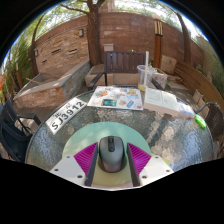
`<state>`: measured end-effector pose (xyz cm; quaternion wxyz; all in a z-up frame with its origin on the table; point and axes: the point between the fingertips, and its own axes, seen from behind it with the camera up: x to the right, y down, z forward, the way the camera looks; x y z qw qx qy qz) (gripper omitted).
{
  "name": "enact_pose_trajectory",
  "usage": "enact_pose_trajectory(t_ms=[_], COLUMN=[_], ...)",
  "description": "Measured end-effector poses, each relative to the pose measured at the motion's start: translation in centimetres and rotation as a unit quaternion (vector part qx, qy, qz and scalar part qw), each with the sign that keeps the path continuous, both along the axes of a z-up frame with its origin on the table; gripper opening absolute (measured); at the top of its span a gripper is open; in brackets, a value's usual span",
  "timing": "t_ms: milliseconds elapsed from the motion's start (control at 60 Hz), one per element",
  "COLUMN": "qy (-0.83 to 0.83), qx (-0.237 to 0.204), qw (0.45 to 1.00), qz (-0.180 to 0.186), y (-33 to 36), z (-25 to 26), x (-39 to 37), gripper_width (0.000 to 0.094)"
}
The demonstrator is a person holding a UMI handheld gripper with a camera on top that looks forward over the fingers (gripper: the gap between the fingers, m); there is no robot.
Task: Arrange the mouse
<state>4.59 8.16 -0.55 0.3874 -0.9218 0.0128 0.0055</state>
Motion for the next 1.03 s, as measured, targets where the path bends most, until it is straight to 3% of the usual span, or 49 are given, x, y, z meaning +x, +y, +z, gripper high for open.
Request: enact_pose_trajectory(t_ms=[83, 517, 767, 1033], qy=[-0.006, -0.051, -0.06, -0.075], qx=[0.015, 0.075, 0.092, 0.103], qw=[1.0, 0.996, 0.993, 0.991], qz=[0.003, -0.013, -0.032, -0.03], y=[-0.5, -15.4, -24.4, -28.0], z=[2.4, 18.8, 22.4, 23.9], x=[0.0, -1.9, -3.4, -3.7], gripper_width=[0.087, 0.0857, 0.0858, 0.0867])
